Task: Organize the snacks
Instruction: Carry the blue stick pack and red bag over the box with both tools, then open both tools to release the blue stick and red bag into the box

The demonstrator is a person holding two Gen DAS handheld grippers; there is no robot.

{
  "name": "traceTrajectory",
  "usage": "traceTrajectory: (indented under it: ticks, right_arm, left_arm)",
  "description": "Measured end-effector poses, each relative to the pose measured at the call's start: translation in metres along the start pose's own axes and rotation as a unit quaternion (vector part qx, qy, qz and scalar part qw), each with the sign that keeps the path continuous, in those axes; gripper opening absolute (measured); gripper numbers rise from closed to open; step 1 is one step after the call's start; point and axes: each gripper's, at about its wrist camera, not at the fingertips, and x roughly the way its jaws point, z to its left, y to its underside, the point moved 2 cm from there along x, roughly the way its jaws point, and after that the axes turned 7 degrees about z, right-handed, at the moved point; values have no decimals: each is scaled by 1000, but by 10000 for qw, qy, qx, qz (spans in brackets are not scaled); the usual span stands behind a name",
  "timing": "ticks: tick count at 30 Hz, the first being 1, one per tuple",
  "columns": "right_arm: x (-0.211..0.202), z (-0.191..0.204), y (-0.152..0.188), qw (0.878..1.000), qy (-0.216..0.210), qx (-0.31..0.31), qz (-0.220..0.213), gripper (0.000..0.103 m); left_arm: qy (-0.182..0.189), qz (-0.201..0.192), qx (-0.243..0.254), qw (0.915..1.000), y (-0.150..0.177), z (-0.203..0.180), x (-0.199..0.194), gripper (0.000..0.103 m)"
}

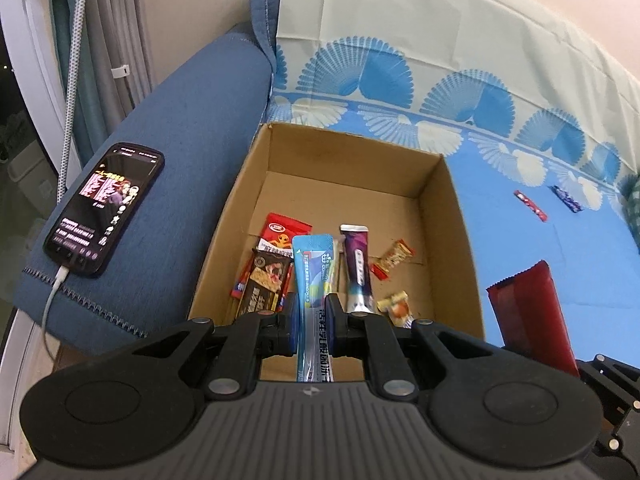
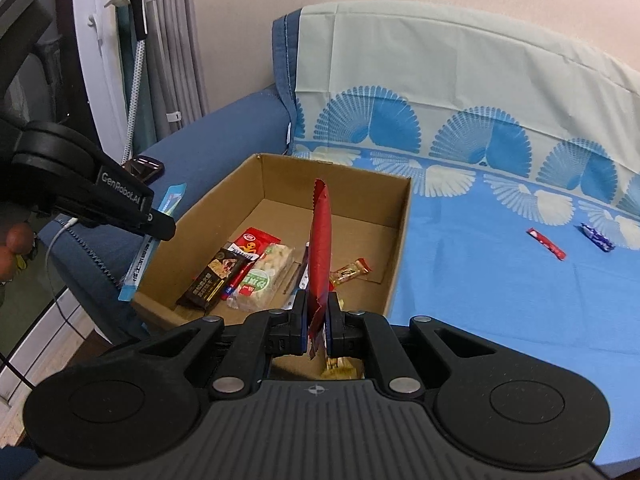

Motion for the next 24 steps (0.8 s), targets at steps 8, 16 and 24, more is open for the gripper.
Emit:
traceTrajectory:
  ticks: [8,16,24]
  right_arm:
    - [47,-10,-21,9997,-52,73,206,8]
    - [89,-17,-30,9987,-99,176,470,8]
    - [115,-22,-31,9973,-129,194,692,8]
  left_arm:
    - [-114,244,42,9996,-27,-2,45,14]
    - [-173,506,85,9985,-42,-5,86,14]
    - [-280,600,146,9977,-52,-5,111,14]
